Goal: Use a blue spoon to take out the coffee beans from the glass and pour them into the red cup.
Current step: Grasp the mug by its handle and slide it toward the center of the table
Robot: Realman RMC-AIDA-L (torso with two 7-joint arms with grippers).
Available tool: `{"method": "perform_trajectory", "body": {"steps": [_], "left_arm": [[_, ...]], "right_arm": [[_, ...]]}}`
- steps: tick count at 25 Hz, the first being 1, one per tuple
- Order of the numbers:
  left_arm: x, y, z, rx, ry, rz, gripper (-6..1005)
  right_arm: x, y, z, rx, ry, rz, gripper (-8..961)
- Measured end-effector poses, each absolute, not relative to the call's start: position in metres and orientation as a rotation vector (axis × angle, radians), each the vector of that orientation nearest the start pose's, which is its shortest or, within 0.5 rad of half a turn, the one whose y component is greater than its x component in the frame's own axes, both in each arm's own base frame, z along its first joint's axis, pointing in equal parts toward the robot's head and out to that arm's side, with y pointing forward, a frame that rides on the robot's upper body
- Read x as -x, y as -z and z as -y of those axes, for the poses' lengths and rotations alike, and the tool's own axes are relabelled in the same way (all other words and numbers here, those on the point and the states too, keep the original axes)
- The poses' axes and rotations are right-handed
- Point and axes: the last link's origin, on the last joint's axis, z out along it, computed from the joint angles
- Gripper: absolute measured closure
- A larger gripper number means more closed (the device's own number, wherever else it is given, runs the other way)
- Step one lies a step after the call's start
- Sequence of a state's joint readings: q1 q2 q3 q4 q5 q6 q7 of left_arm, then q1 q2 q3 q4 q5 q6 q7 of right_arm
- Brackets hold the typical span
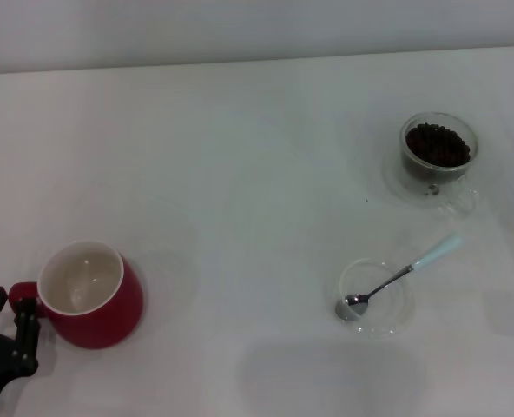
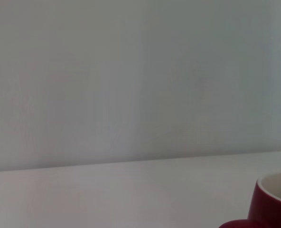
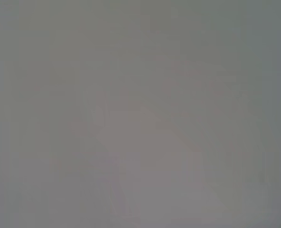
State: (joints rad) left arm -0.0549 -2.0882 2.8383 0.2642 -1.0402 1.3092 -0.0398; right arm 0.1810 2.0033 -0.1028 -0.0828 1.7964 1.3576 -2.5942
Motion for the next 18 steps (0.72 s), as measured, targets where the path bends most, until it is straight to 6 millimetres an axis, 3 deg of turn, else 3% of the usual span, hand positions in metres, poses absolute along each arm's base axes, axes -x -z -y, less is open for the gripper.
{"method": "perform_trajectory", "body": {"steps": [5,13,18], "left_arm": [[0.359,0.075,-0.175,1.802,0.592,0.643,661],[0.356,0.074,-0.18,1.812,0.601,0.627,811],[0.352,0.076,-0.188,1.845,0.611,0.597,812]], "right_arm": [[-0.43,-0.067,-0.223,1.387,-0.684,-0.731,524],[-0.43,-0.067,-0.223,1.387,-0.685,-0.732,524],[-0.429,-0.067,-0.224,1.388,-0.686,-0.73,524]]}}
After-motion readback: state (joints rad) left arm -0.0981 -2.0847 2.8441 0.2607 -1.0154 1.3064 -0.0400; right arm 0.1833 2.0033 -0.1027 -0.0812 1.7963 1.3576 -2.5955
